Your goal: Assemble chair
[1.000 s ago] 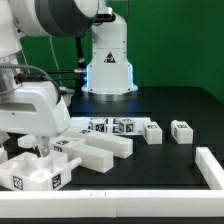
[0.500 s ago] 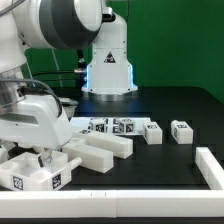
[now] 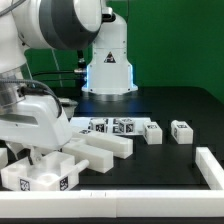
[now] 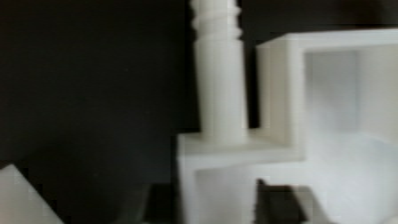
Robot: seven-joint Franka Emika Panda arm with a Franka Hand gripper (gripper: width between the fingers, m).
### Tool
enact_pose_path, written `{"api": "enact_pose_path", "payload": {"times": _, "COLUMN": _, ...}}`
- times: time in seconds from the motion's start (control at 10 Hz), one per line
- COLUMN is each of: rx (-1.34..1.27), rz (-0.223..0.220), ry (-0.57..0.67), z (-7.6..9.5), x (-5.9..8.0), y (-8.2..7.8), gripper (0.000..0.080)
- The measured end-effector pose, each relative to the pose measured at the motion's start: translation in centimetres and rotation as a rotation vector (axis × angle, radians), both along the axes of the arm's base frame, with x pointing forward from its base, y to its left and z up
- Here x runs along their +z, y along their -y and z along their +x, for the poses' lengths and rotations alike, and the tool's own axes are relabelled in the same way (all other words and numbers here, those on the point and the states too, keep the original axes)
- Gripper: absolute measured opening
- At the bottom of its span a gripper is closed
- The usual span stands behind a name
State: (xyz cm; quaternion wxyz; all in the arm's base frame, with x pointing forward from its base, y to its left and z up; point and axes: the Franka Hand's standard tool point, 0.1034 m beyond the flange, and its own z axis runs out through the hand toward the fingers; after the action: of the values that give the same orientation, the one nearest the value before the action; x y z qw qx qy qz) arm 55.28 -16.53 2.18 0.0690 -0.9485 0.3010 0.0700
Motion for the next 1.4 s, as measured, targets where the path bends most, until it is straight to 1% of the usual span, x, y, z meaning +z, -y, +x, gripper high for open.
{"api": "enact_pose_path", "payload": {"times": 0.1, "rx": 0.002, "rz": 0.0, "ry": -0.002, "z": 0.0, "x": 0.0, "y": 0.0, "gripper": 0.0098}}
{"api": "enact_pose_path", "payload": {"times": 0.2, "rx": 0.005, "rz": 0.003, "ry": -0.004, "z": 0.6, "x": 0.2, "y": 0.3, "gripper": 0.0026}}
{"api": "enact_pose_path", "payload": {"times": 0.3, "rx": 0.019, "rz": 0.018, "ry": -0.026, "z": 1.2, "x": 0.6, "y": 0.7, "gripper": 0.0026}}
{"api": "enact_pose_path", "payload": {"times": 0.4, "rx": 0.059, "rz": 0.028, "ry": -0.039, "z": 1.3, "x": 0.7, "y": 0.6, "gripper": 0.0026}}
{"api": "enact_pose_path", "payload": {"times": 0.5, "rx": 0.145, "rz": 0.049, "ry": -0.039, "z": 1.8, "x": 1.1, "y": 0.0, "gripper": 0.0026}}
{"api": "enact_pose_path", "payload": {"times": 0.6, "rx": 0.23, "rz": 0.071, "ry": -0.032, "z": 2.6, "x": 1.4, "y": -1.1, "gripper": 0.0026}}
{"api": "enact_pose_path", "payload": {"times": 0.7, "rx": 0.248, "rz": 0.091, "ry": -0.052, "z": 2.5, "x": 1.5, "y": -2.0, "gripper": 0.0026}}
{"api": "enact_pose_path", "payload": {"times": 0.8, "rx": 0.256, "rz": 0.098, "ry": -0.066, "z": 2.5, "x": 1.7, "y": -2.4, "gripper": 0.0026}}
{"api": "enact_pose_path", "payload": {"times": 0.9, "rx": 0.275, "rz": 0.109, "ry": -0.076, "z": 2.9, "x": 1.7, "y": -3.3, "gripper": 0.0026}}
{"api": "enact_pose_path", "payload": {"times": 1.0, "rx": 0.281, "rz": 0.11, "ry": -0.075, "z": 3.0, "x": 1.6, "y": -3.6, "gripper": 0.0026}}
{"api": "enact_pose_path", "payload": {"times": 1.1, "rx": 0.277, "rz": 0.109, "ry": -0.074, "z": 2.9, "x": 1.6, "y": -3.3, "gripper": 0.0026}}
{"api": "enact_pose_path", "payload": {"times": 1.3, "rx": 0.278, "rz": 0.109, "ry": -0.074, "z": 2.9, "x": 1.6, "y": -3.4, "gripper": 0.0026}}
{"api": "enact_pose_path", "payload": {"times": 1.4, "rx": 0.28, "rz": 0.105, "ry": -0.077, "z": 3.1, "x": 1.7, "y": -3.8, "gripper": 0.0026}}
